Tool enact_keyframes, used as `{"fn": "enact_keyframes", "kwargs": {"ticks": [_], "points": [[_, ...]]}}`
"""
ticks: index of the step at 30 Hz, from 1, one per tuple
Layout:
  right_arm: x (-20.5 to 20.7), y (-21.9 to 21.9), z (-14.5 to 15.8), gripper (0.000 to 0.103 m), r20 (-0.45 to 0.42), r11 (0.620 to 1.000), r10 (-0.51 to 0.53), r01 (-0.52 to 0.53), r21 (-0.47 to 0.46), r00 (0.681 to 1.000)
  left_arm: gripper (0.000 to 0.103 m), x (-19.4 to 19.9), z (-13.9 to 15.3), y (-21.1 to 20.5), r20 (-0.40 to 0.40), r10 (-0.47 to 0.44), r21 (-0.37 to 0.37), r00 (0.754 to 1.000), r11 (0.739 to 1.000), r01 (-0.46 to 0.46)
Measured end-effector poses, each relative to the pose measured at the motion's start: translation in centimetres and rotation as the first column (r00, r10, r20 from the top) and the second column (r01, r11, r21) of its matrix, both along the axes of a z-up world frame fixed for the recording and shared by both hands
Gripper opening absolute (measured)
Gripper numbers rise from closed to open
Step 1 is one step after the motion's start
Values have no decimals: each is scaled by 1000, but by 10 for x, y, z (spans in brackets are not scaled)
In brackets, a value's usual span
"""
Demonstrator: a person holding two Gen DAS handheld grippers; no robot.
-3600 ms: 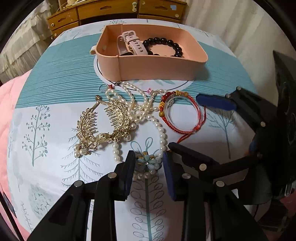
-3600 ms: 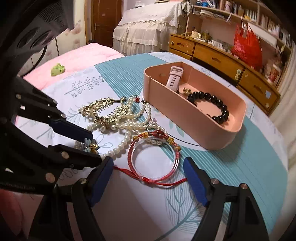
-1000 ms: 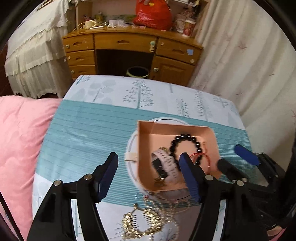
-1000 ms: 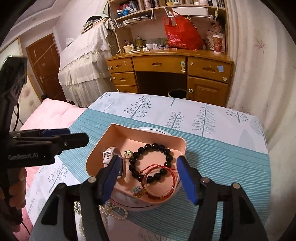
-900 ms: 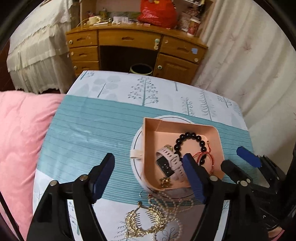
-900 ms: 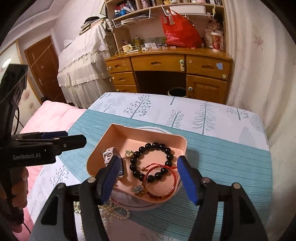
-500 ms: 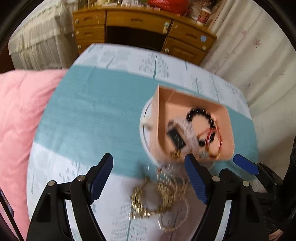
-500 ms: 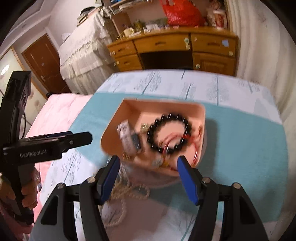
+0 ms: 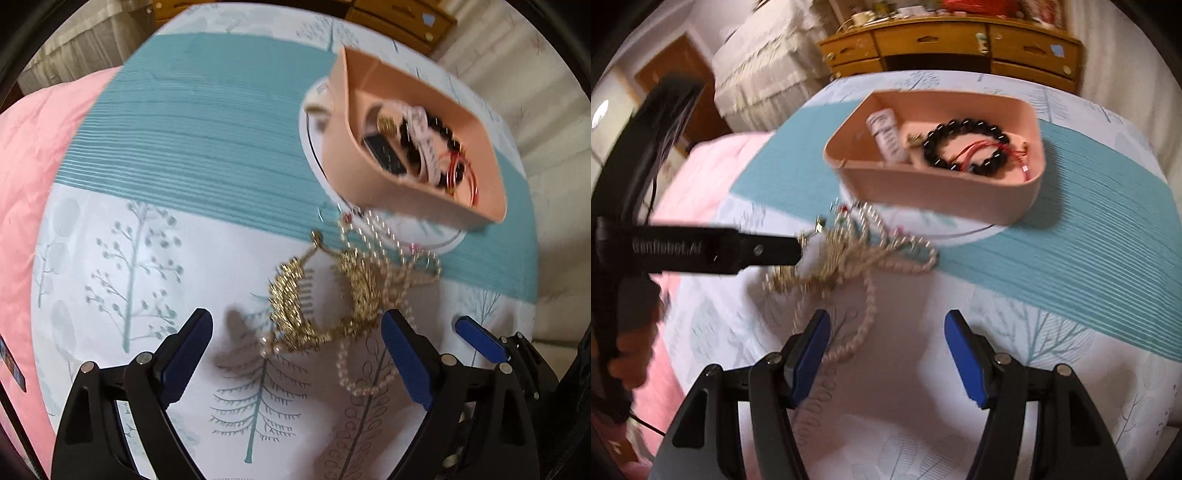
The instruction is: Organize jewelry
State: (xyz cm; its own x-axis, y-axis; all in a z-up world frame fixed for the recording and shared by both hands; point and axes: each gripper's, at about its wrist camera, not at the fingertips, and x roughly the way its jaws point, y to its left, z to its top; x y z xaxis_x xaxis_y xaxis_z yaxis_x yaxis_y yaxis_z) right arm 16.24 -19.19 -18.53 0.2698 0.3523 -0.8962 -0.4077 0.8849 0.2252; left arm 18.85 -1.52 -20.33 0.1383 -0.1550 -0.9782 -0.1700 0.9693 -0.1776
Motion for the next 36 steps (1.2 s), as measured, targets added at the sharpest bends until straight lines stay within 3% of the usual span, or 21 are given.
{"fn": "enact_keyframes", "kwargs": {"ticks": [3,7,10,20,23,27,36], "points": [[-12,13,-3,61,54,996,68,-65,-55,996,92,-1,-8,-10,-16,-34,16,999,999,34],[-25,26,-7,49,88,983,158,-147,-112,984,92,-2,-16,-20,-28,-64,32,998,997,65],[-27,26,-6,44,95,983,160,-150,-109,982,92,2,-19,-31,-23,-72,61,997,995,73],[-23,23,-8,8,132,974,170,-146,-175,976,91,6,-25,-55,-22,-139,165,990,976,141],[-21,20,-7,8,128,978,161,-141,-156,979,87,8,-23,-58,-13,-124,166,992,978,124],[-19,22,-8,8,131,975,168,-145,-169,977,70,5,-20,-58,34,-127,172,991,978,120],[-18,13,-6,8,99,982,138,-123,-140,986,70,7,-12,-46,99,-125,120,987,986,112]]}}
